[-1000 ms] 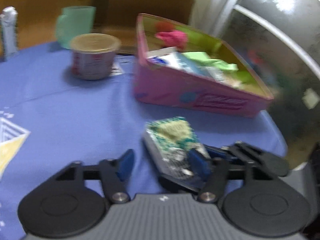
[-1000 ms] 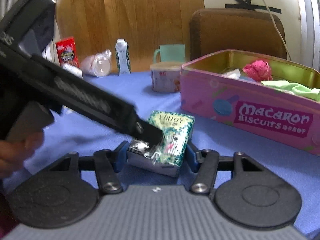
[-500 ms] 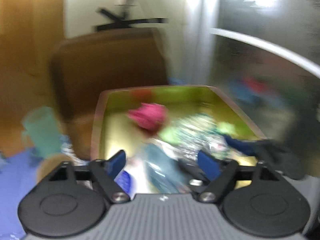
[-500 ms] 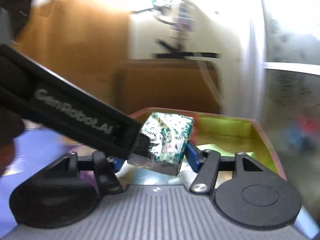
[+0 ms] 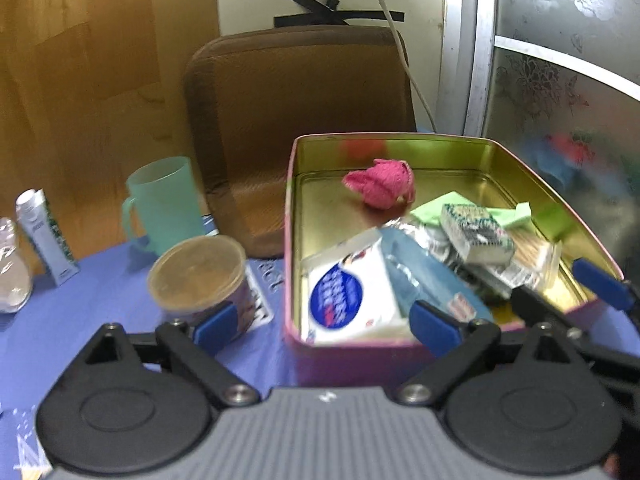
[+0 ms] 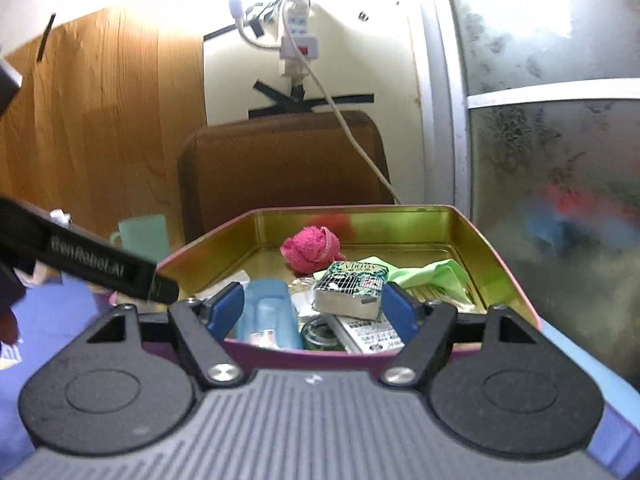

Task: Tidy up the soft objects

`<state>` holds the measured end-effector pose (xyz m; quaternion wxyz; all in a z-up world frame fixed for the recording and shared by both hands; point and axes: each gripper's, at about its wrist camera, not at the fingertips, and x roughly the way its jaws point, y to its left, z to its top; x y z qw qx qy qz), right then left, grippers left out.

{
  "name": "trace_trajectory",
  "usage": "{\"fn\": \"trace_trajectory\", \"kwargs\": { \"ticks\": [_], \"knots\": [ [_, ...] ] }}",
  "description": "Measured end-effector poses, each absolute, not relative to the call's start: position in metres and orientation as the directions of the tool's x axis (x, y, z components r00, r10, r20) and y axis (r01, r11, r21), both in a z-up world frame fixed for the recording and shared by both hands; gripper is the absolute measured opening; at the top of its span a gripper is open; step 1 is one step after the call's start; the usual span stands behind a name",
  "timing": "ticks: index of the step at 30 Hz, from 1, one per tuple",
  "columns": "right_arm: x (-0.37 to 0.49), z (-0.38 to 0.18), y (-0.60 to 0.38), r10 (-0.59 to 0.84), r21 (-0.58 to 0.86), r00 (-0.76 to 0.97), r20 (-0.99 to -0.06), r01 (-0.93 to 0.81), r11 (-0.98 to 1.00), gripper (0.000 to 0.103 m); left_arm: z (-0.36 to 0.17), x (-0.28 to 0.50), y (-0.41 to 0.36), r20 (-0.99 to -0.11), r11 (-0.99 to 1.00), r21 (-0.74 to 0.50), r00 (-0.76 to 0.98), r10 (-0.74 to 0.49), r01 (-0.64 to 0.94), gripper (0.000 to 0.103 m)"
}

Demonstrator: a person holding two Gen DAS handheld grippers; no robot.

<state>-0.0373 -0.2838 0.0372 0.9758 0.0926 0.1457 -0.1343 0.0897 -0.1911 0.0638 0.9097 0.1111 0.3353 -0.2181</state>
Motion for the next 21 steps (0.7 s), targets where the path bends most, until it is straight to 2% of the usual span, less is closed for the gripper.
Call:
{"fn": "trace_trajectory", "kwargs": {
  "ticks": [5, 10, 16, 21],
  "knots": [
    [-0.058, 0.04, -0.272, -0.222, 0.216, 0.927, -0.302, 0.294, 0.931, 0.083, 0.064, 0.067, -0.164, -0.649, 0.892, 0.061, 0.696, -0.305, 0.448, 0.102],
    [-0.067, 0.036, -0.26, -0.173, 0.295, 0.919, -0.353, 0.285, 0.912, 0.085, 0.057, 0.052, -0.138, -0.672, 0.905, 0.048, 0.684, -0.283, 0.422, 0.103],
    [-0.071, 0.037, -0.246, -0.119, 0.343, 0.908, -0.401, 0.27, 0.9, 0.087, 0.051, 0.037, -0.113, -0.683, 0.918, 0.06, 0.687, -0.248, 0.392, 0.103],
    [-0.074, 0.041, -0.231, -0.098, 0.346, 0.909, -0.404, 0.251, 0.904, 0.09, 0.044, 0.029, -0.099, -0.695, 0.922, 0.062, 0.679, -0.235, 0.382, 0.103]
  ]
}}
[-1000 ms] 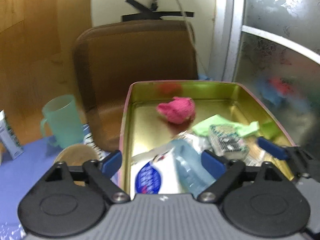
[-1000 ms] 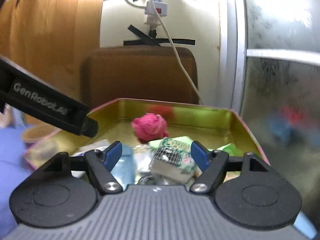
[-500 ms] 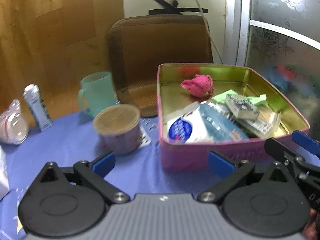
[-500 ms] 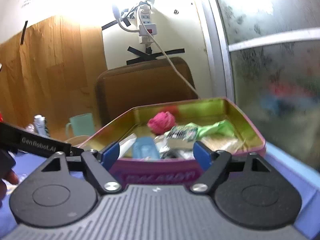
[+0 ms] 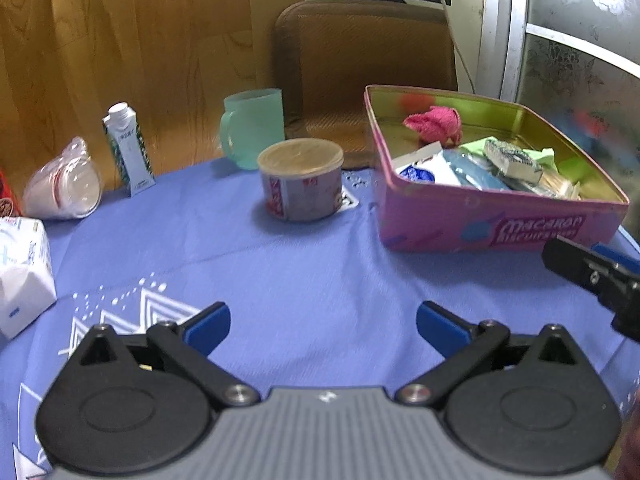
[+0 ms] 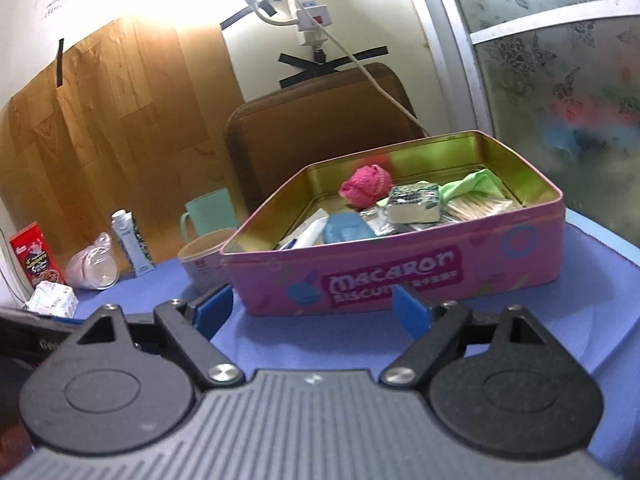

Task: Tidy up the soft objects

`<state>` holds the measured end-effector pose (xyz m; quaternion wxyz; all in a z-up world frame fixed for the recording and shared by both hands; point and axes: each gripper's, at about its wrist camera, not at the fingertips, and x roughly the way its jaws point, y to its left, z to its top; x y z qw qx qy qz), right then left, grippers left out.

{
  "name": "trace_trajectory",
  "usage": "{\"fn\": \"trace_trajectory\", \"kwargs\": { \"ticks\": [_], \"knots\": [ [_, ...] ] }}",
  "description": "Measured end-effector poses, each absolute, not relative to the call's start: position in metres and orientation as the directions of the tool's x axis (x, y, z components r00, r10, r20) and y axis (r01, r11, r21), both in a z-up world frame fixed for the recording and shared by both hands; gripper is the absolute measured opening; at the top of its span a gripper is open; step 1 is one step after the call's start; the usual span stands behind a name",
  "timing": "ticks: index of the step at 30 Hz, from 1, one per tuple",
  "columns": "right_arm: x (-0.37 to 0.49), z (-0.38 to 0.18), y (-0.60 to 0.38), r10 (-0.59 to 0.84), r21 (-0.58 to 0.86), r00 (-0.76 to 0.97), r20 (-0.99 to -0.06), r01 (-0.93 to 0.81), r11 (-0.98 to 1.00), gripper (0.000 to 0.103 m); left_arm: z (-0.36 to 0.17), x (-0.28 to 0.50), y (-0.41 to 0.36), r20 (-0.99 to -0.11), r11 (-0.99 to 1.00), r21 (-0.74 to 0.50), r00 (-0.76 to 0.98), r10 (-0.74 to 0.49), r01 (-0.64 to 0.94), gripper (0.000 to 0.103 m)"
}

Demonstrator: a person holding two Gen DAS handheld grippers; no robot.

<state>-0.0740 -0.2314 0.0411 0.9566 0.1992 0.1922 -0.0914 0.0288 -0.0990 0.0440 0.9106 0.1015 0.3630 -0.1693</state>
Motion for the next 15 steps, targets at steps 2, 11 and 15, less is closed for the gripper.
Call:
{"fn": "trace_trajectory", "kwargs": {
  "ticks": [2, 11, 15],
  "knots": [
    [-0.075, 0.042, -0.227, -0.091, 0.349, 0.91, -0.405, 0.245, 0.905, 0.091, 0.041, 0.025, -0.096, -0.697, 0.922, 0.074, 0.681, -0.224, 0.379, 0.103],
    [-0.077, 0.043, -0.211, -0.074, 0.355, 0.908, -0.412, 0.235, 0.905, 0.092, 0.025, 0.016, -0.09, -0.724, 0.927, 0.115, 0.669, -0.168, 0.357, 0.103],
    [-0.077, 0.041, -0.209, -0.073, 0.353, 0.906, -0.417, 0.236, 0.905, 0.093, 0.019, 0.012, -0.091, -0.722, 0.923, 0.155, 0.678, -0.137, 0.352, 0.103]
  ]
}}
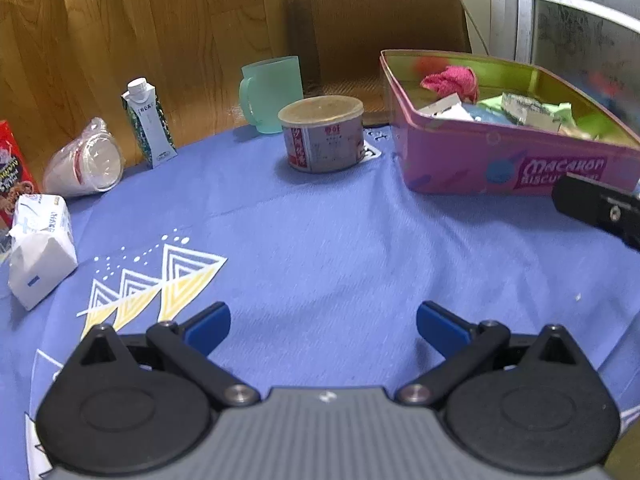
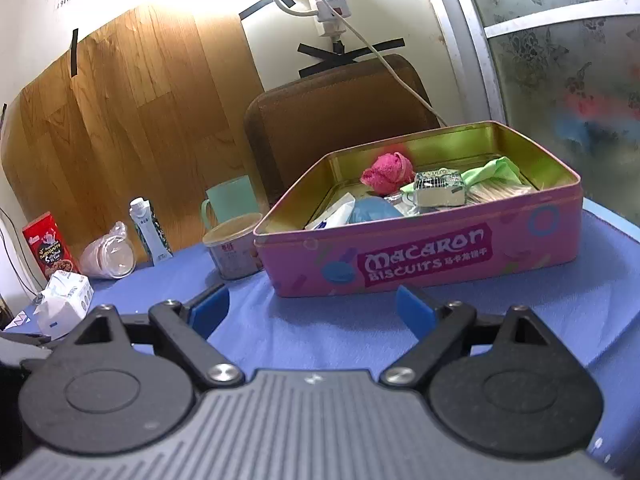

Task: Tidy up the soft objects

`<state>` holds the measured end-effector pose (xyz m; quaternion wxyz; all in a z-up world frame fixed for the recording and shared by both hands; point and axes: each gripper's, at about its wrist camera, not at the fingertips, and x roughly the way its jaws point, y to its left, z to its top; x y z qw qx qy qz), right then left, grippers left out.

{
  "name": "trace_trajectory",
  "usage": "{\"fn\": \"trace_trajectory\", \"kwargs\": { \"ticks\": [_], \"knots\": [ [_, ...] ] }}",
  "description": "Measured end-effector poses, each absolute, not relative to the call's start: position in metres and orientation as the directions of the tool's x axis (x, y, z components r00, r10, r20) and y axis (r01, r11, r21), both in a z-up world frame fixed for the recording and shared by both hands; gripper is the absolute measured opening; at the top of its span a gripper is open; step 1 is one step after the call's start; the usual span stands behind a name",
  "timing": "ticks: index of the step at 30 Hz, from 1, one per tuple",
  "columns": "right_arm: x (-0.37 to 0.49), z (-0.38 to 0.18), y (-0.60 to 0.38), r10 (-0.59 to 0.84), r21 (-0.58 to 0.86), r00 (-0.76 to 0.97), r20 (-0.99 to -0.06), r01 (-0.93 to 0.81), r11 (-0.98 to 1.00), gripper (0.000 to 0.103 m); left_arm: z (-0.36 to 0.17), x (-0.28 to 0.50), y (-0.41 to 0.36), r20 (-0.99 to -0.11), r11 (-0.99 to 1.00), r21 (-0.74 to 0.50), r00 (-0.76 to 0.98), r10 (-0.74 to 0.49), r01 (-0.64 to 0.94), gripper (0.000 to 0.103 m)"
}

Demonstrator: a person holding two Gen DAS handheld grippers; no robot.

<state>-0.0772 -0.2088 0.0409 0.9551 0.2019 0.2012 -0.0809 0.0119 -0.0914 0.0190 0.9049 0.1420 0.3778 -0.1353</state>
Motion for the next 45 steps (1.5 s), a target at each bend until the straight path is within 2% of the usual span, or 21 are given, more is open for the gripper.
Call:
{"fn": "trace_trajectory", "kwargs": {
  "ticks": [16, 45],
  "knots": [
    [-0.074, 0.03, -0.216, -0.072, 0.376, 0.892, -0.446, 0.26, 0.89, 0.093, 0.009, 0.014, -0.098, -0.74, 0.92, 0.164, 0.661, -0.125, 0.357, 0.103],
    [-0.078, 0.031, -0.213, -0.078, 0.379, 0.893, -0.443, 0.265, 0.887, 0.094, 0.02, 0.002, -0.101, -0.68, 0.915, 0.253, 0.73, -0.064, 0.316, 0.103]
  ]
}}
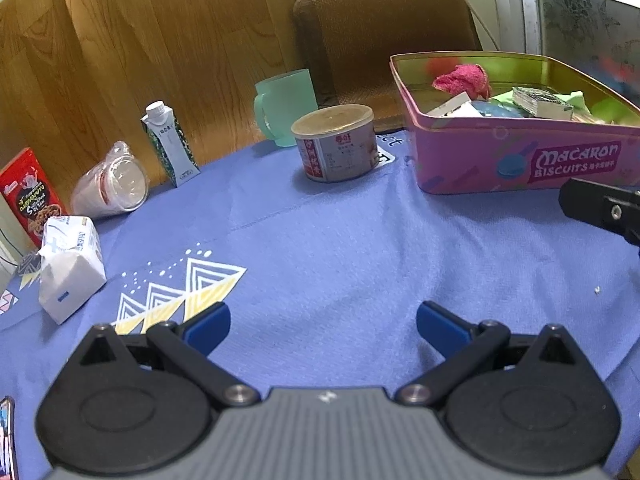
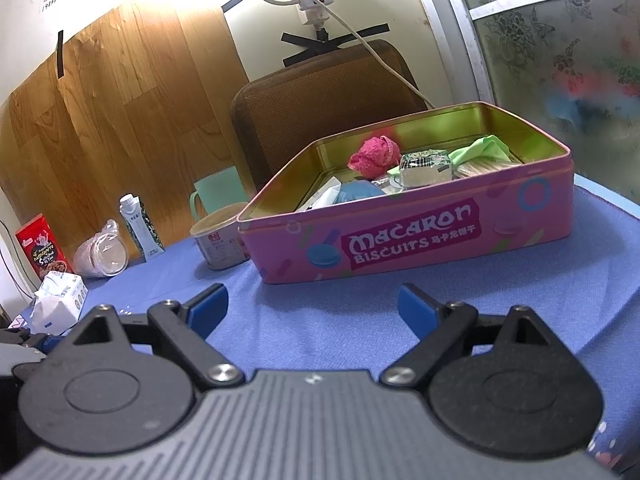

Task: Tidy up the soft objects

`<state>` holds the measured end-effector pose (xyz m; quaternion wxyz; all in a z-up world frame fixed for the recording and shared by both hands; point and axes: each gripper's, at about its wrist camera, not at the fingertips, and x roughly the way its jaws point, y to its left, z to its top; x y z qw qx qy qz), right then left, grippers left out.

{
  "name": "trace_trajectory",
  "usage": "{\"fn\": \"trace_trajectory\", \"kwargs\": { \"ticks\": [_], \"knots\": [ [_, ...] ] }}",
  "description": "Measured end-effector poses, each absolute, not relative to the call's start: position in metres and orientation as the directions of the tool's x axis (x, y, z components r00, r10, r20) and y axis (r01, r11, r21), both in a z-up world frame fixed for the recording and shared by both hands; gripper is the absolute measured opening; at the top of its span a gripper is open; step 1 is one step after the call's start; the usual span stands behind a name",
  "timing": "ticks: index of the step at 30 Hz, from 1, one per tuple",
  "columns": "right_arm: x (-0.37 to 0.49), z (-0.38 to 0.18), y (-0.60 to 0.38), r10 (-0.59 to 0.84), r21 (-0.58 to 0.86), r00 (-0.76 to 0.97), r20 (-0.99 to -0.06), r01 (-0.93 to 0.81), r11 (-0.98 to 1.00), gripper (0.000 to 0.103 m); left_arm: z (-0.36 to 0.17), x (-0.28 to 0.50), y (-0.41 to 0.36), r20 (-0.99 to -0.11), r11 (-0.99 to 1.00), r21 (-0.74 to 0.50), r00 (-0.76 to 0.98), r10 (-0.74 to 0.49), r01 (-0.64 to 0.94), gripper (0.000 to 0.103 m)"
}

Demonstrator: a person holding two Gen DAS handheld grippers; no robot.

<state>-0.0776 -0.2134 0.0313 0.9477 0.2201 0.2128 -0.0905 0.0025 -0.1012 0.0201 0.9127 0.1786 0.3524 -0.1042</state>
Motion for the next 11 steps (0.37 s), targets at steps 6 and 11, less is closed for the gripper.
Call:
{"fn": "trace_trajectory", "kwargs": {
  "ticks": [6, 11],
  "knots": [
    [-0.0791, 0.0319, -0.2143, -0.077, 0.38, 0.894, -0.441, 0.265, 0.886, 0.094, 0.0182, 0.0022, -0.1025, -0.703, 0.913, 0.236, 0.707, -0.077, 0.334, 0.103],
    [-0.0789, 0.0317, -0.2142, -0.078, 0.379, 0.894, -0.441, 0.264, 0.887, 0.094, 0.0189, 0.0, -0.1026, -0.712, 0.907, 0.201, 0.691, -0.124, 0.37, 0.103]
  ]
}}
